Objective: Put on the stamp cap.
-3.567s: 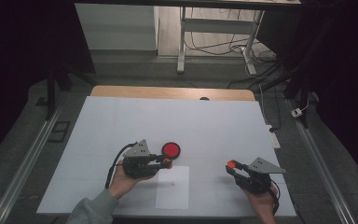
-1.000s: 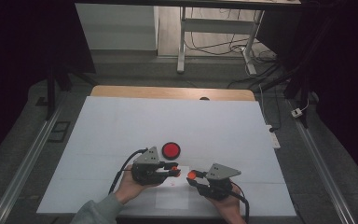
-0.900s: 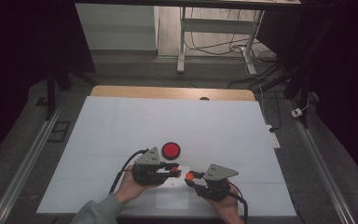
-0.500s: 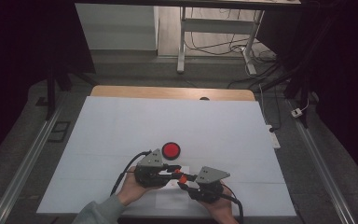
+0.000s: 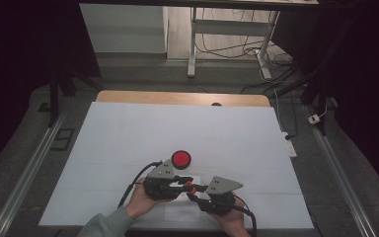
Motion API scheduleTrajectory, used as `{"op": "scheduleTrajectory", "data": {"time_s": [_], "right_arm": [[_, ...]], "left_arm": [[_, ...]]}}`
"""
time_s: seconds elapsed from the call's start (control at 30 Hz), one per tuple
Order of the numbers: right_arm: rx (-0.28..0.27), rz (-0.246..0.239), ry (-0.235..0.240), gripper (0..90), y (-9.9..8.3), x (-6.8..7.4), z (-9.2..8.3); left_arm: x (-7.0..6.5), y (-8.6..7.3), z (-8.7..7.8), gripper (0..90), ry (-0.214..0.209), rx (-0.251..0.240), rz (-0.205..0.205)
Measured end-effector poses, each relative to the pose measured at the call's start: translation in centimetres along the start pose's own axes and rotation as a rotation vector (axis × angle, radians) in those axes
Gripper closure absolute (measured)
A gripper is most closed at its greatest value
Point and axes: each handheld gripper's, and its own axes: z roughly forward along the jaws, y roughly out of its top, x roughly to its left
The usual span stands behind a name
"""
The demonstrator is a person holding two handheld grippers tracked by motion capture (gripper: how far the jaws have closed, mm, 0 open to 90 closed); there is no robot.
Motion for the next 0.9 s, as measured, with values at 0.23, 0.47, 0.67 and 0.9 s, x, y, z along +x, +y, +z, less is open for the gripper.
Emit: {"op": "scheduleTrajectory", "data": {"time_s": [0.23, 0.47, 0.67, 0.9], "right_arm": [[-0.014, 0.013, 0.014, 64.2, 0.00, -0.05, -0.01], [-0.017, 0.021, 0.014, 64.2, -0.02, -0.05, 0.02], [-0.014, 0.025, 0.015, 64.2, -0.02, -0.01, 0.07], [-0.019, 0.035, 0.010, 64.2, 0.01, -0.03, -0.01]], "left_arm": [[-0.10, -0.06, 0.21, 72.5, -0.001, 0.001, 0.001], [-0.06, -0.14, 0.31, 72.5, -0.006, 0.000, -0.001], [-0.05, -0.21, 0.41, 72.5, -0.006, -0.003, -0.005], [-0.05, -0.23, 0.38, 72.6, -0.002, -0.016, 0.001]]}}
